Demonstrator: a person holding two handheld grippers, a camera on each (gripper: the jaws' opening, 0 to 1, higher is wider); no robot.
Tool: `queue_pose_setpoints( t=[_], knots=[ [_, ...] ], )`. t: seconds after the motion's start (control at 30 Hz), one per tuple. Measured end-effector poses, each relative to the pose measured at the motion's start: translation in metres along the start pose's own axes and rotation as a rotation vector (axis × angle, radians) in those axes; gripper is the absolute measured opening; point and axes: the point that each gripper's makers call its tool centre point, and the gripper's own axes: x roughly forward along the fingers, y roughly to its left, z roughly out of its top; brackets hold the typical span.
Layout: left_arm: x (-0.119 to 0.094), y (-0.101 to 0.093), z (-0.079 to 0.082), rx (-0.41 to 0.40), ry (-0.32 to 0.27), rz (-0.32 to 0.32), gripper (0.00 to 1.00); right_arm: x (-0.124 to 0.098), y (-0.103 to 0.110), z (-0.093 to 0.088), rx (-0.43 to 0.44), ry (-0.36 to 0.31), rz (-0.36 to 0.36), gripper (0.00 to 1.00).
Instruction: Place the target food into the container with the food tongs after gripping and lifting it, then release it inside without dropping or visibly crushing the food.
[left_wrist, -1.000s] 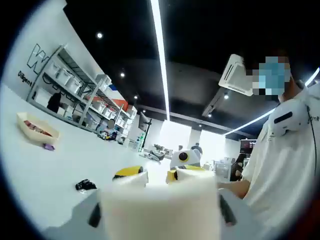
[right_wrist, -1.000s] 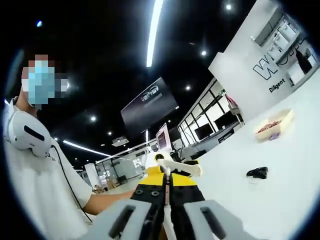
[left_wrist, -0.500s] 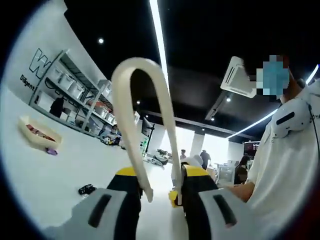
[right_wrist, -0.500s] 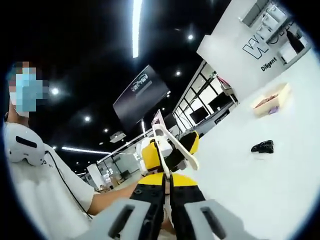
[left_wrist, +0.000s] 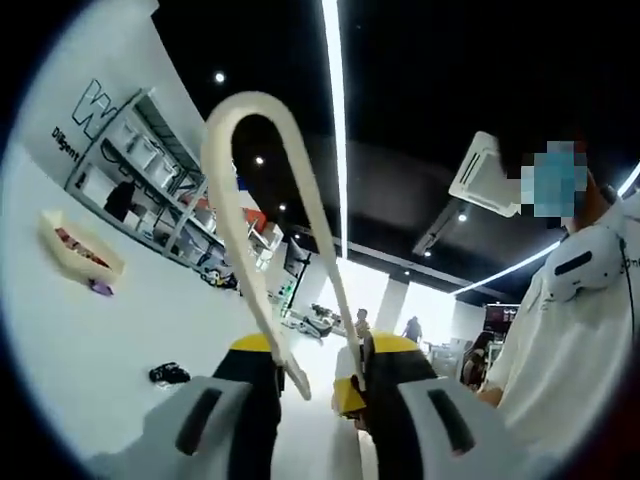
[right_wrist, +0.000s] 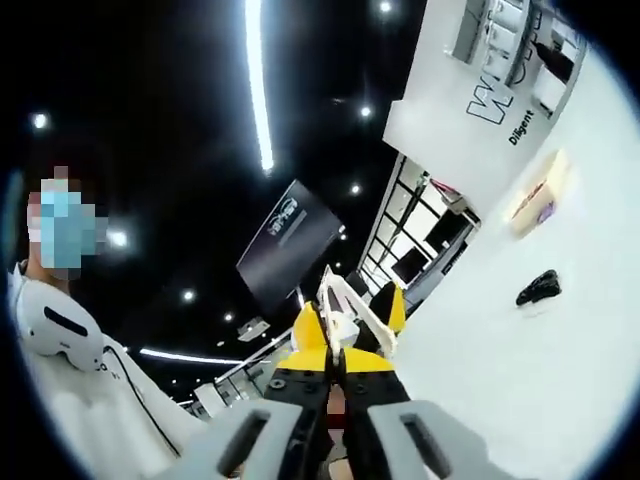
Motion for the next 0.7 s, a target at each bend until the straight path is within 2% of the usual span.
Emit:
queue_pose_setpoints(
  t=[0.27, 0.43, 0.47, 0.57, 0.67, 0.7],
  knots=[
    [0.003, 0.002, 0.000, 0.018, 0.017, 0.021, 0.28, -0.001, -0.003, 0.002, -0.009, -0.010, -0.010, 0.00],
    [0.007, 0.003, 0.001, -0.018, 0.008, 0.048, 0.27, 0.000, -0.002, 0.002, -0.004, -0.007, -0.007, 0.00],
    [0.007, 0.000, 0.004, 0.021, 0.007, 0.048, 0.27, 0.000, -0.002, 0.003, -0.008, -0.013, -0.004, 0.00],
    [0.010, -0.005, 0.006, 0.057, 0.027, 0.042, 0.26, -0.001, 0.001, 0.005, -0.015, -0.024, 0.010, 0.00],
    [0.012, -0.010, 0.009, 0.011, 0.030, 0.026, 0.25, 0.000, 0.010, 0.009, -0.028, -0.040, 0.044, 0.00],
    [0.012, -0.012, 0.010, 0.019, 0.023, 0.023, 0.25, 0.000, 0.012, 0.010, -0.030, -0.046, 0.052, 0.00]
  ],
)
